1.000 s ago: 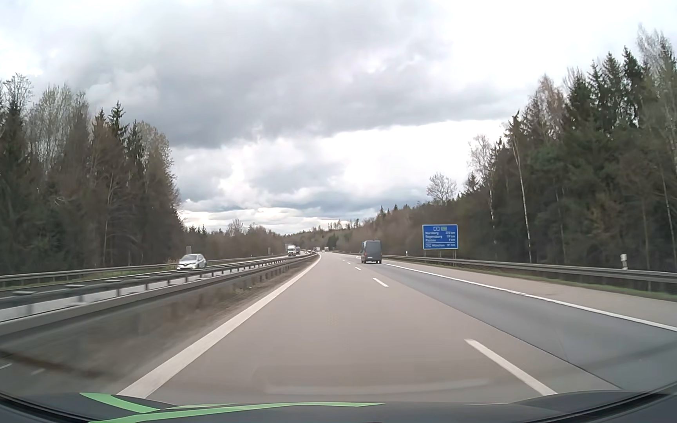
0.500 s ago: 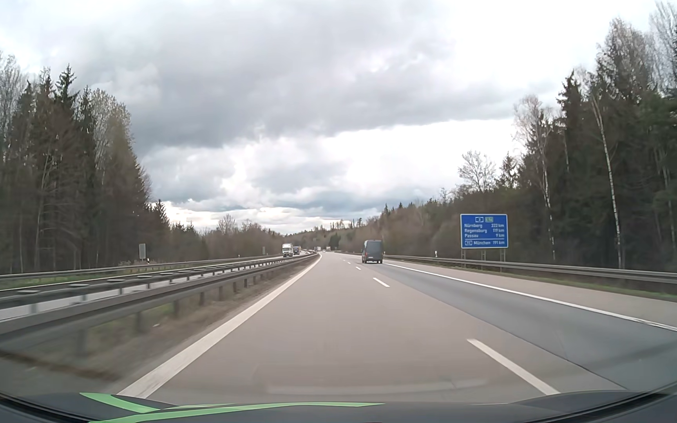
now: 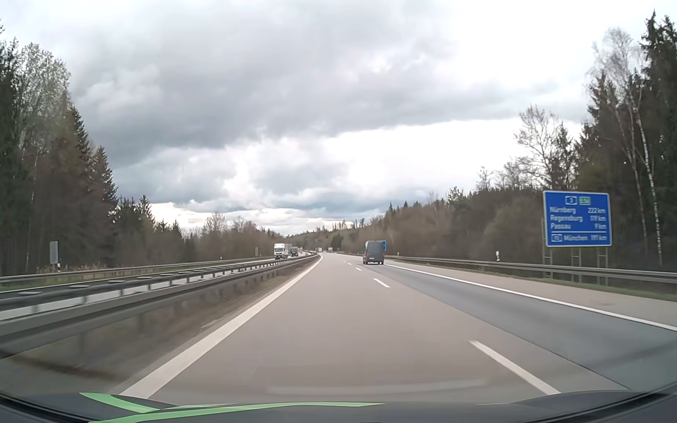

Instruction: Follow the waypoints while adhering to traffic rules and regulations

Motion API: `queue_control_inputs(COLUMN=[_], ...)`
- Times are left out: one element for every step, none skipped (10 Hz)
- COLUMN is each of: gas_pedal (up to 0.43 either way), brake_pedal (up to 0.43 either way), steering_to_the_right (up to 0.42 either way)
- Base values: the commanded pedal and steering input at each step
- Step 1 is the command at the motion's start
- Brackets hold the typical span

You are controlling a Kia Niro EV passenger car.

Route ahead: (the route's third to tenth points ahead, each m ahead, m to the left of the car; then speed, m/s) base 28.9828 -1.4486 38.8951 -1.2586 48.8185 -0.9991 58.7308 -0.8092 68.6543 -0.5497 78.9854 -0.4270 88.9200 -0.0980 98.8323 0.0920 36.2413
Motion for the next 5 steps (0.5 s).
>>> queue_control_inputs(gas_pedal=[0.378,0.378,0.378,0.378,0.378], brake_pedal=[0.0,0.0,0.0,0.0,0.0], steering_to_the_right=[-0.004,-0.004,-0.004,-0.004,-0.004])
